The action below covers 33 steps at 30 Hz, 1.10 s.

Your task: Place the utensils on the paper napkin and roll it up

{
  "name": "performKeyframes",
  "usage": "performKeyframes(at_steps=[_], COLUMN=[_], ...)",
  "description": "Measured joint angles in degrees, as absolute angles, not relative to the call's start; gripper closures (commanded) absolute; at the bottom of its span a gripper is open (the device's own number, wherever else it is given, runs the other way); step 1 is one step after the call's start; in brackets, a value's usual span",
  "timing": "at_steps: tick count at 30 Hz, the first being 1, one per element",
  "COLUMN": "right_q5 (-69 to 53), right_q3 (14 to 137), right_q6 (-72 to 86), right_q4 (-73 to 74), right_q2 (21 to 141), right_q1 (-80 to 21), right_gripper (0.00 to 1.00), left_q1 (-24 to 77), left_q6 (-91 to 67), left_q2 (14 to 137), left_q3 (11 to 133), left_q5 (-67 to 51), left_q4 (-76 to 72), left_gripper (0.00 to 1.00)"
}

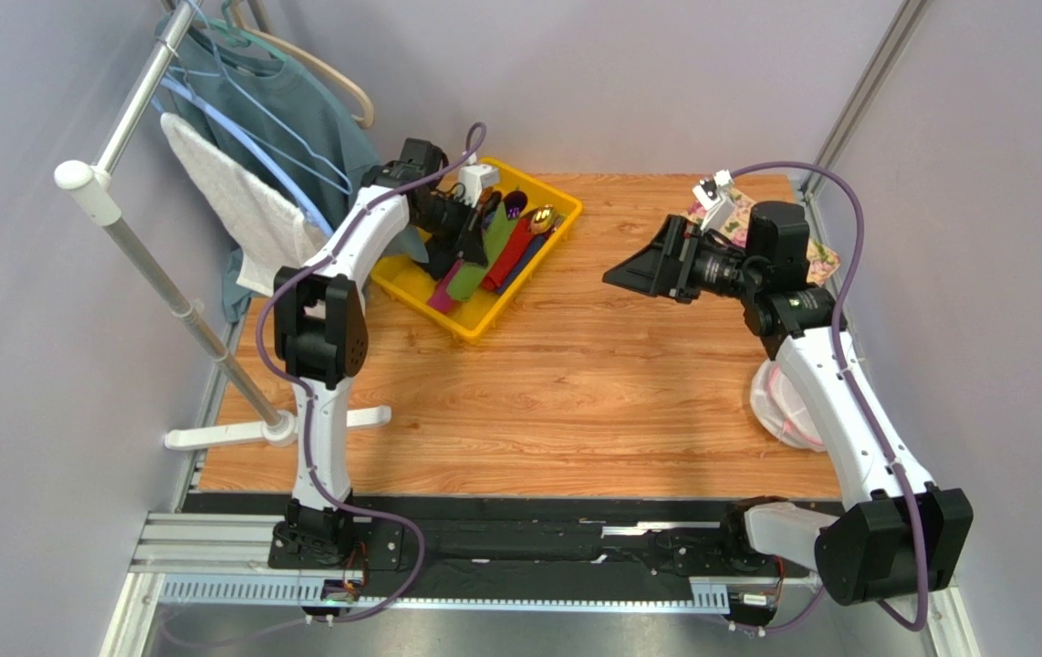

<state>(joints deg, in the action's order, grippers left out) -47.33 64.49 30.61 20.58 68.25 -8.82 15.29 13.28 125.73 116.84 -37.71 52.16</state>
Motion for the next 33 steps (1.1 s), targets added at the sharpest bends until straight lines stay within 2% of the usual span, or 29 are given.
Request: performKeyframes(at_steps=[29, 33], right_q5=[-50.28, -50.54], right_q3=[63.66, 63.66], right_q6=[31.64, 31.73], right_q4=[19.94, 19.66], right_q2=[71.7, 71.9], right_q1=[-8.82, -8.82], right_gripper=[0.01, 0.01], left_q1=[15.03, 15.03], left_q6=[16.86, 16.82], left_q2=[132.33, 134.32], left_q3=[110.21, 111.81], left_q5=[-41.06, -41.54], left_q4=[50.41, 51.51], left_gripper=[1.0, 0.91])
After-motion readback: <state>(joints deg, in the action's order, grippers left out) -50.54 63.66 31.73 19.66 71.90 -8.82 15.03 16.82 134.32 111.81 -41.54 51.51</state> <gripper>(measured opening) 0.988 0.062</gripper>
